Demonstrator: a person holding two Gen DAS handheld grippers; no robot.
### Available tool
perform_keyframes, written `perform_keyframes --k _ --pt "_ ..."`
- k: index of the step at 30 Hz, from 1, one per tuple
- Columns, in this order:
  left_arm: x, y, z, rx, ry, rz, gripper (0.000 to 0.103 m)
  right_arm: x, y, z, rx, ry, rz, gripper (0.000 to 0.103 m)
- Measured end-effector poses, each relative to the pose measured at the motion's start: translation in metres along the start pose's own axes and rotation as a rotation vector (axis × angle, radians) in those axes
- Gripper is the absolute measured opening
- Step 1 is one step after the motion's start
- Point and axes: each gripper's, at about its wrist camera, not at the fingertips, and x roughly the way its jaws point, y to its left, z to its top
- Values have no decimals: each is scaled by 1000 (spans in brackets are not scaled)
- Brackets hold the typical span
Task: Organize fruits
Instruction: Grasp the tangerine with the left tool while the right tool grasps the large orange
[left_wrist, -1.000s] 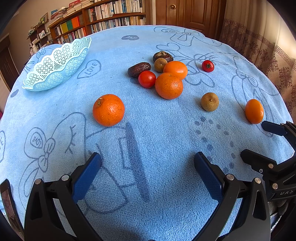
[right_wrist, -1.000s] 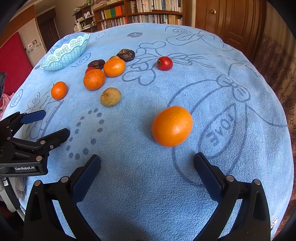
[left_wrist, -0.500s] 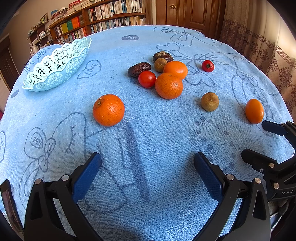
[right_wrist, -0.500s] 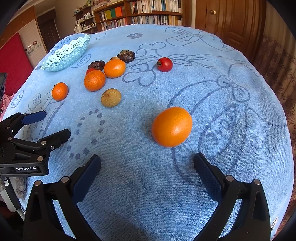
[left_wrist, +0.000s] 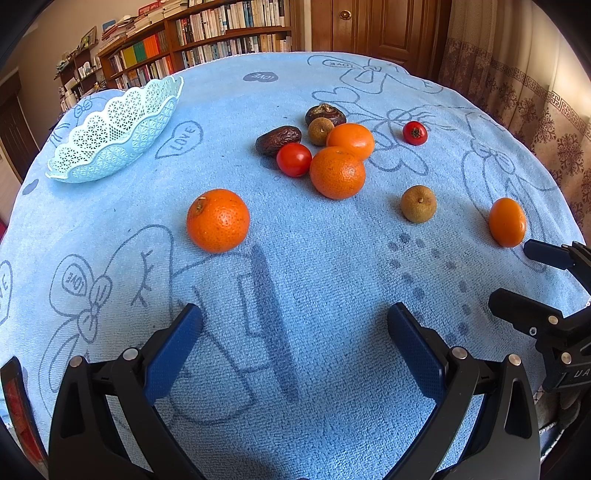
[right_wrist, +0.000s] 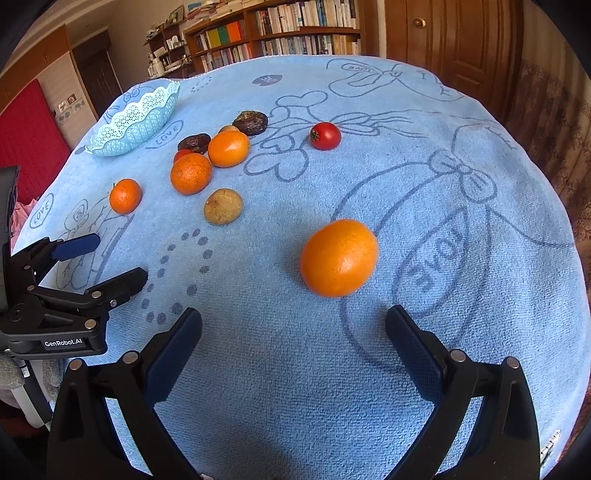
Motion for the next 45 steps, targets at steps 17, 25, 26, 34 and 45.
perform_keyframes --k 17,25,26,34,45 --pt "-22 -1 24 16 -83 -23 101 -19 -20 18 42 -125 -7 96" --pt "0 4 47 -49 -53 -49 101 8 -20 25 30 -29 11 59" --pt "0 2 49 -41 -64 -43 101 8 -21 25 34 -30 16 59" --pt "3 -9 74 -44 -93 -70 81 10 -19 27 26 -32 29 59" --pt "-12 25 79 -96 -120 -108 77 10 -21 25 30 -30 35 59"
